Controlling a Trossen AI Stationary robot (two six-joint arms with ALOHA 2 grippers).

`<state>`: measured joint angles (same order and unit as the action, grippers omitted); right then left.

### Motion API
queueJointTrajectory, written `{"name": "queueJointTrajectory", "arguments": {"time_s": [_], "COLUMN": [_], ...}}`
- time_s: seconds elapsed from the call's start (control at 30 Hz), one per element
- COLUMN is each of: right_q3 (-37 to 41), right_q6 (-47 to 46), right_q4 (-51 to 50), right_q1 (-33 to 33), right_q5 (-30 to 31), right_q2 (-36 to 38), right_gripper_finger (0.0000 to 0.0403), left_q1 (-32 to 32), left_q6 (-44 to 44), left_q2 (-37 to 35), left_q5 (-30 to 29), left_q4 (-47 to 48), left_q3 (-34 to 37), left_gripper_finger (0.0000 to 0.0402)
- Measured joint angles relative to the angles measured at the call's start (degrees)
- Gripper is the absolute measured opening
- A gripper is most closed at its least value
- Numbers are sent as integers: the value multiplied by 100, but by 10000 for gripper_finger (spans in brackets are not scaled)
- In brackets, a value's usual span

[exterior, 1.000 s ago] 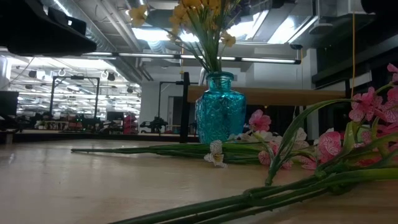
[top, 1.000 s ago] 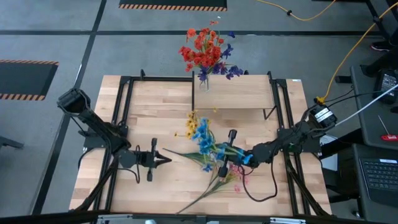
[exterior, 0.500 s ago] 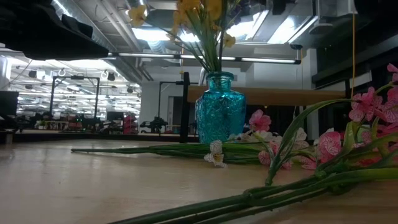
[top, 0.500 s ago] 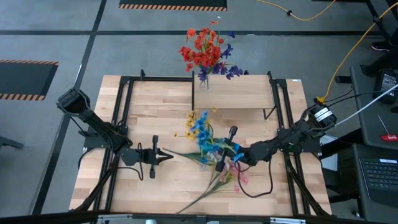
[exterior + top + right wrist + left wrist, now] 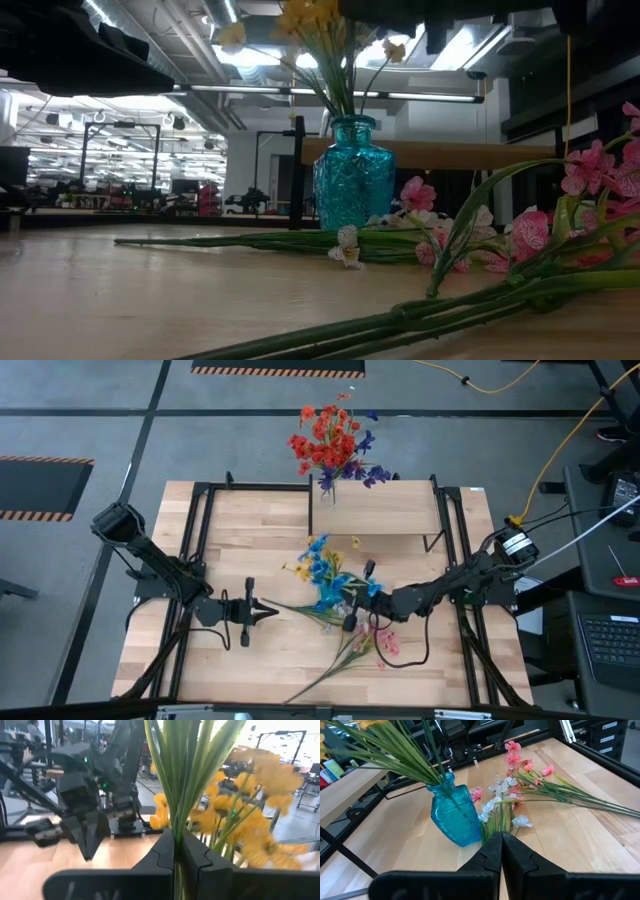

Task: Pick and place flowers into a vace then onto a shelf
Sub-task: Put the blue flowers into the blue vase

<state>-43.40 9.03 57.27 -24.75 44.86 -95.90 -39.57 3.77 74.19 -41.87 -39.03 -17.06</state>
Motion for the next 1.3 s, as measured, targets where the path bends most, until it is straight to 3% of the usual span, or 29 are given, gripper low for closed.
{"name": "queueJointTrajectory", "arguments": {"time_s": [0.8, 1.3], "right_q3": [0, 2], "right_q6": [-151, -122], "right_q4": [776, 643], "right_q1": [55, 55], "right_q5": [24, 13], "right_q2": [-1095, -1097], "right_gripper_finger": [6, 54], "left_q1": [0, -1], "left_q6": [0, -17], "left_q2": [1, 2], "left_q5": [0, 0], "left_q4": [0, 0], "left_q3": [0, 0], "left_gripper_finger": [5, 4]}}
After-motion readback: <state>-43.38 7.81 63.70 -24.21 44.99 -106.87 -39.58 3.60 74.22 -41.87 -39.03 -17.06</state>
